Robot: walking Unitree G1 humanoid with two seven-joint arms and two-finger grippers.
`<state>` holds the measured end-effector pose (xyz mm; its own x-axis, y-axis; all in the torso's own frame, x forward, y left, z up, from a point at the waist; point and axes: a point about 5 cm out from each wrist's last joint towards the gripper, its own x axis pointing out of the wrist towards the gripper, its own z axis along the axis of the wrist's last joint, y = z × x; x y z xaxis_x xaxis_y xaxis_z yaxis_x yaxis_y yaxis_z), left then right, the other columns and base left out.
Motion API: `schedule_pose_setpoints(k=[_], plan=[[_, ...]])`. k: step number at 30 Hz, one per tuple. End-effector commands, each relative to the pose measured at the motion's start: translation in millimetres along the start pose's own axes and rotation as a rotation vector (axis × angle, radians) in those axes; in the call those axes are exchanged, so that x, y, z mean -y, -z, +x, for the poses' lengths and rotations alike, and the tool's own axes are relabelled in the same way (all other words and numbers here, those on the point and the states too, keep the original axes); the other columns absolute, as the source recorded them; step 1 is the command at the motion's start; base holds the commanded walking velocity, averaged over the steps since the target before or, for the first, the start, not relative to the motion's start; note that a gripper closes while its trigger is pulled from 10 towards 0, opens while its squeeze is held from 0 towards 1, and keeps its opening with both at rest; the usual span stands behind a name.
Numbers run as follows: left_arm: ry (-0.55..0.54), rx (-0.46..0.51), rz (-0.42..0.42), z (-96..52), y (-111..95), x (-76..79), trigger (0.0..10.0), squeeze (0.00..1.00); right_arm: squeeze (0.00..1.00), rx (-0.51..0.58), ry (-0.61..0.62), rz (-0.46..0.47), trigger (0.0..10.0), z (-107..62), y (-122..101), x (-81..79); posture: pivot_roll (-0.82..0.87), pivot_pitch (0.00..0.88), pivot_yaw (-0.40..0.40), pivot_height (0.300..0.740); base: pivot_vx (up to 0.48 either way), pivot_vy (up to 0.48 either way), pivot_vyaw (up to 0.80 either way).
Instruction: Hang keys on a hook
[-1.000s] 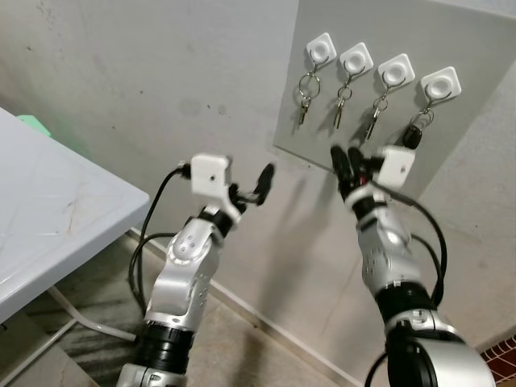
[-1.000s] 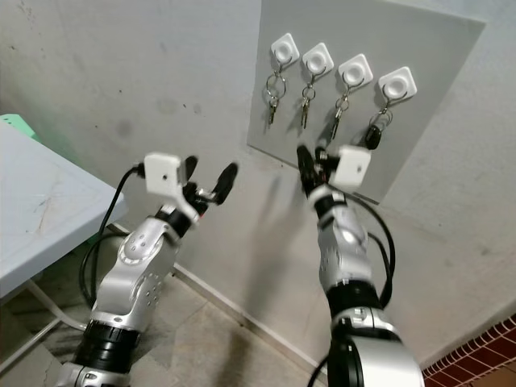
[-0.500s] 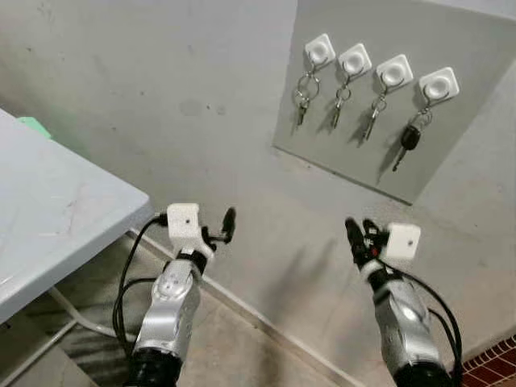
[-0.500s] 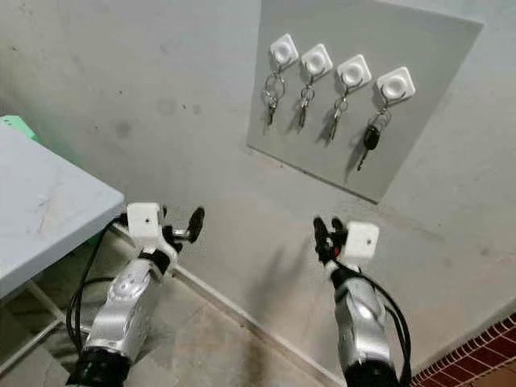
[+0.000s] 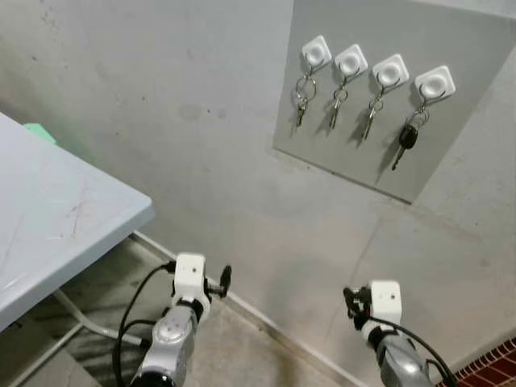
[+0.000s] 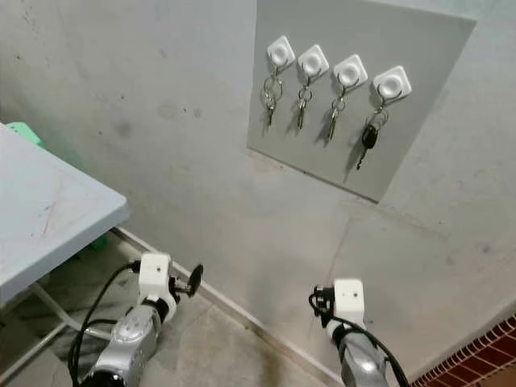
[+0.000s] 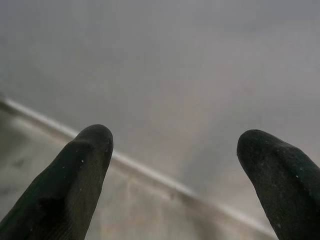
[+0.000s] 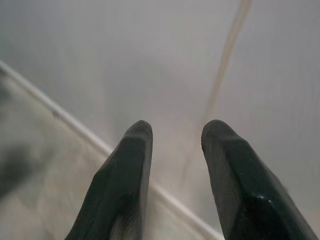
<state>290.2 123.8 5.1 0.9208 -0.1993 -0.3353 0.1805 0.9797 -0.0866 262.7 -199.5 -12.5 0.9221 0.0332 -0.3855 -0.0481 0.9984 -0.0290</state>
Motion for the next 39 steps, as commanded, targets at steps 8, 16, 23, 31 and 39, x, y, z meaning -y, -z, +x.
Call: schedule_pose_setpoints(k=[8, 16, 23, 31, 39], plan=[[-0.02, -0.221, 0.05, -17.8, 48.2, 0.1, 10.0, 0.0, 0.0, -0.392, 0.056, -0.108, 10.0, -37.7, 74.7, 9.3, 0.0, 0.0, -0.024, 0.74, 0.0, 0.0, 0.0], [-0.033, -0.293, 0.053, -33.1, 71.0, -2.1, 10.0, 0.0, 0.0, -0.562, 0.073, -0.085, 10.0, -70.1, 112.3, 11.2, 0.01, 0.0, -0.027, 0.74, 0.0, 0.0, 0.0], [-0.09, -0.443, 0.185, -66.5, 107.9, -20.3, 10.0, 0.0, 0.0, -0.549, 0.15, 0.092, 10.0, -77.9, 119.3, 10.1, -0.04, 0.0, 0.001, 0.74, 0.0, 0.0, 0.0], [-0.115, -0.509, 0.066, -76.1, 116.4, -32.5, 10.0, 0.0, 0.0, -0.556, 0.143, 0.097, 10.0, -86.5, 126.1, 10.0, -0.04, 0.0, 0.003, 0.74, 0.0, 0.0, 0.0], [-0.135, -0.519, 0.057, -77.4, 117.0, -36.1, 10.0, 0.0, 0.0, -0.59, 0.161, 0.122, 10.0, -96.6, 134.6, 11.2, -0.04, 0.0, 0.0, 0.74, 0.0, 0.0, 0.0]])
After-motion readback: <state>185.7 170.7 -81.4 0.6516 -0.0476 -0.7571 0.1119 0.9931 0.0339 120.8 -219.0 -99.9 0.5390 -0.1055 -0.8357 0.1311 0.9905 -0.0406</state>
